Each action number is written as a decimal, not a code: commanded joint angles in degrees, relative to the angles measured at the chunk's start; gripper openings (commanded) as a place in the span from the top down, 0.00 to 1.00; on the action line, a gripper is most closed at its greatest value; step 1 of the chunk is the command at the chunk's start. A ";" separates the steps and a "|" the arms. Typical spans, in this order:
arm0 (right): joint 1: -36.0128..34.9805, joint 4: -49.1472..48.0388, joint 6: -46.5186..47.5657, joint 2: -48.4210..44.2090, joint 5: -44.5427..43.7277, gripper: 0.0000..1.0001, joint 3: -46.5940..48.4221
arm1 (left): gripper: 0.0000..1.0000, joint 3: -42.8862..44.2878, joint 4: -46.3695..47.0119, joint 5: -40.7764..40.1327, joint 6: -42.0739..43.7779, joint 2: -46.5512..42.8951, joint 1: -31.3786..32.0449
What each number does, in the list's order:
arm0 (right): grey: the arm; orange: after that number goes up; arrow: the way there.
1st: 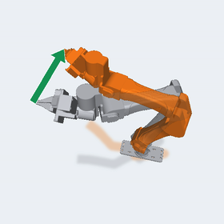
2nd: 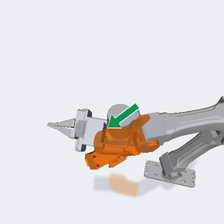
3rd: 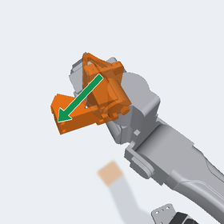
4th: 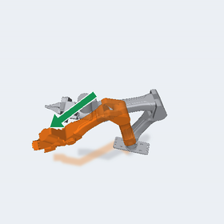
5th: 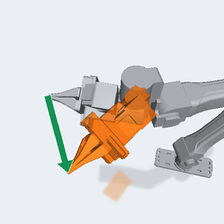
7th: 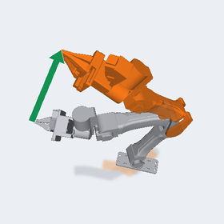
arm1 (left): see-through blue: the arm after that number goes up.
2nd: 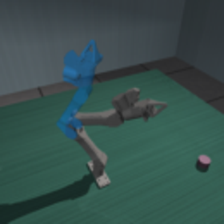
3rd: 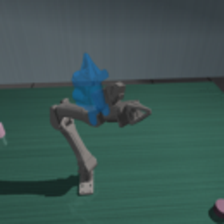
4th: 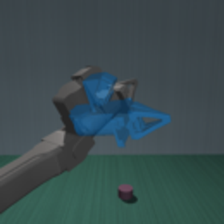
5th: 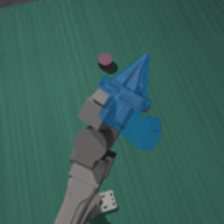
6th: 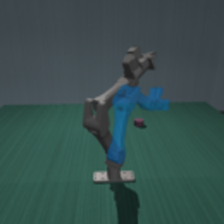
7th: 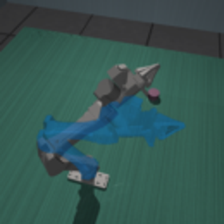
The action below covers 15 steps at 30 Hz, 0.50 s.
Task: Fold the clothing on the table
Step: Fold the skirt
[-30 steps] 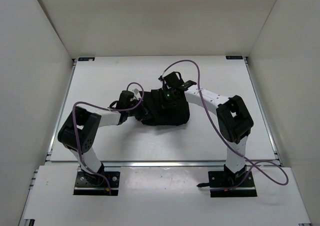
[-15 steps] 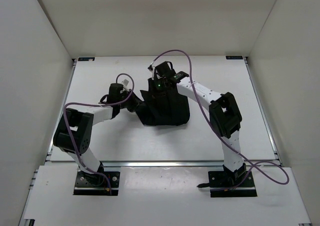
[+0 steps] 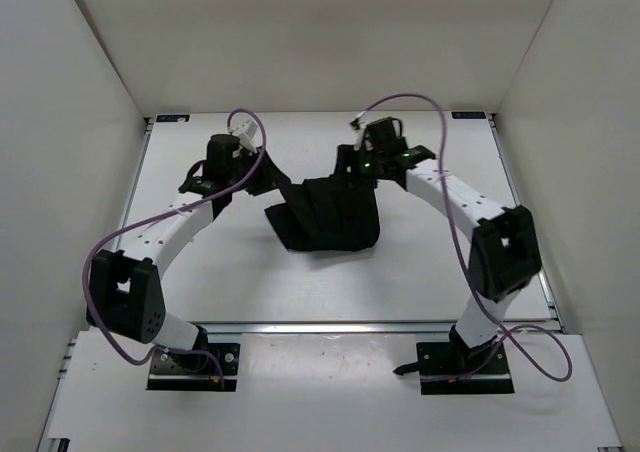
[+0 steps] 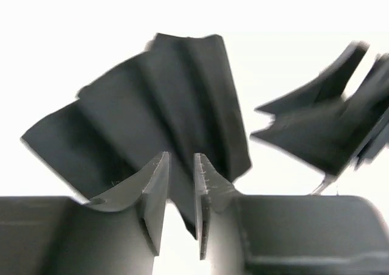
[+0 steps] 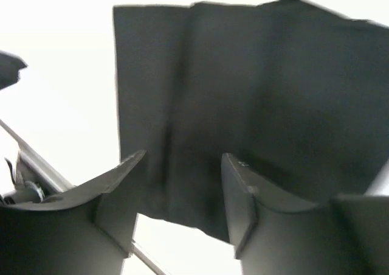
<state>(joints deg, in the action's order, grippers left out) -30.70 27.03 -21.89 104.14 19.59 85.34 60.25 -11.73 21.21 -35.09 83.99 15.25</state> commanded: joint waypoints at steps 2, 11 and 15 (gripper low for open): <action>6.34 -4.36 0.09 -9.55 -3.86 0.42 -6.13 | 0.63 1.54 -4.36 -2.06 3.72 -2.95 7.33; 11.80 -11.98 -2.98 -17.39 0.00 0.54 -25.92 | 0.91 -11.63 6.54 1.11 -3.75 -2.34 17.09; 11.54 -14.81 -4.21 -16.25 1.94 0.56 -29.79 | 0.98 -15.94 7.42 -0.38 -4.28 1.26 17.36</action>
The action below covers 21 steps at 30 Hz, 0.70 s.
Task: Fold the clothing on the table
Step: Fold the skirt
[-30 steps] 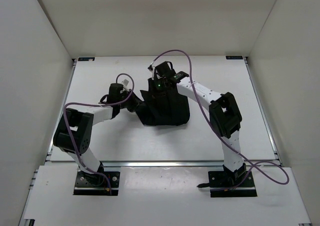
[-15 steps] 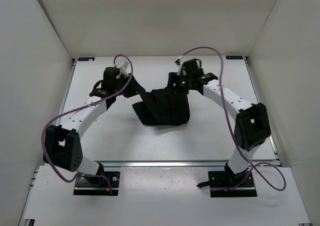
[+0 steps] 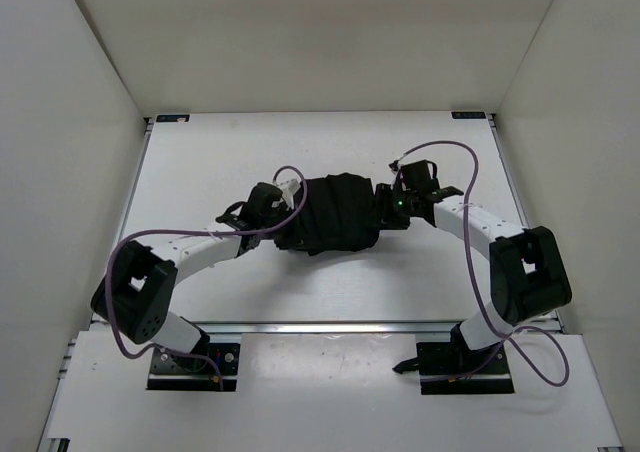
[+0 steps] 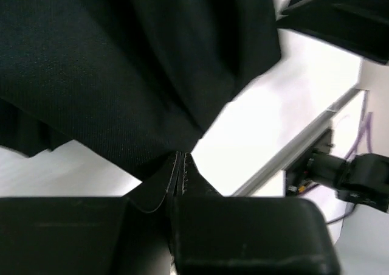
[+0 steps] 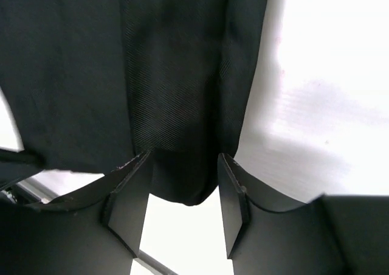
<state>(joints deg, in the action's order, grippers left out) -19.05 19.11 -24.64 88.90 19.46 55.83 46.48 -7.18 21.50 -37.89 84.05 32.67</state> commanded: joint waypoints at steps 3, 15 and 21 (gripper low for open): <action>-0.64 -9.09 -0.58 1.18 2.34 0.57 -1.86 | 1.00 -4.55 1.03 -5.05 -0.35 2.26 -1.98; 3.40 -3.67 2.05 0.85 6.46 0.53 3.03 | 0.95 5.10 -11.35 -6.73 6.94 -0.37 -9.46; 7.01 13.37 6.79 -1.54 4.91 0.41 17.88 | 0.35 13.89 -26.19 -12.51 15.20 -7.57 -11.22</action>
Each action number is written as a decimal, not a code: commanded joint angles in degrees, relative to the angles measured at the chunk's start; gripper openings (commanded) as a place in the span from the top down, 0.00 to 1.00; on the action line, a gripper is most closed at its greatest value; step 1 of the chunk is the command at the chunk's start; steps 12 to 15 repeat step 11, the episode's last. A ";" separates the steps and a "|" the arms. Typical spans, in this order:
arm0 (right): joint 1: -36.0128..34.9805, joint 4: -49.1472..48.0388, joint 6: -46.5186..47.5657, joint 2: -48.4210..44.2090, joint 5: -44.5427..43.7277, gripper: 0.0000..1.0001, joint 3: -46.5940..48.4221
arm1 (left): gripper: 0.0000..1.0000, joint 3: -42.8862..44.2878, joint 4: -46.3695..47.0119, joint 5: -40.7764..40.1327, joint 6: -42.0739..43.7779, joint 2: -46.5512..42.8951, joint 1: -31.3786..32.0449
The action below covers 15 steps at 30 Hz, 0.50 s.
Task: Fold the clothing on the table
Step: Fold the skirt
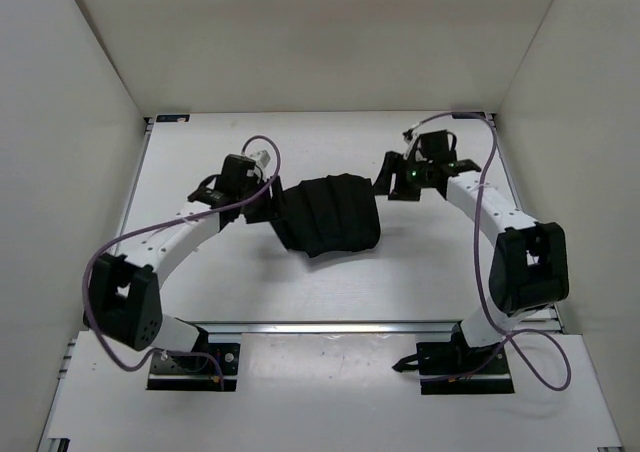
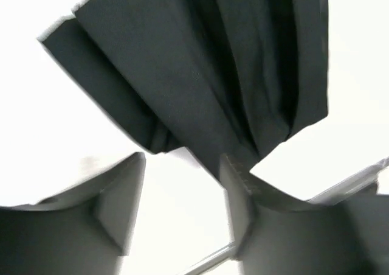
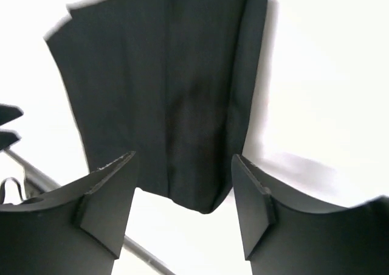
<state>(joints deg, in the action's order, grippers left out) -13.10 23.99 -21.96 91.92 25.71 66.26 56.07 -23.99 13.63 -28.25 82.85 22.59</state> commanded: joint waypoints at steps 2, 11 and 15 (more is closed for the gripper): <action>-0.25 12.39 6.29 -5.60 -6.26 0.38 8.53 | 0.17 6.06 -13.97 -8.95 9.33 -7.87 -1.41; -1.04 10.90 7.98 -9.57 -9.19 0.57 -0.60 | 0.01 0.98 -22.76 -15.47 12.08 -12.71 -3.52; -1.04 10.90 7.98 -9.57 -9.19 0.57 -0.60 | 0.01 0.98 -22.76 -15.47 12.08 -12.71 -3.52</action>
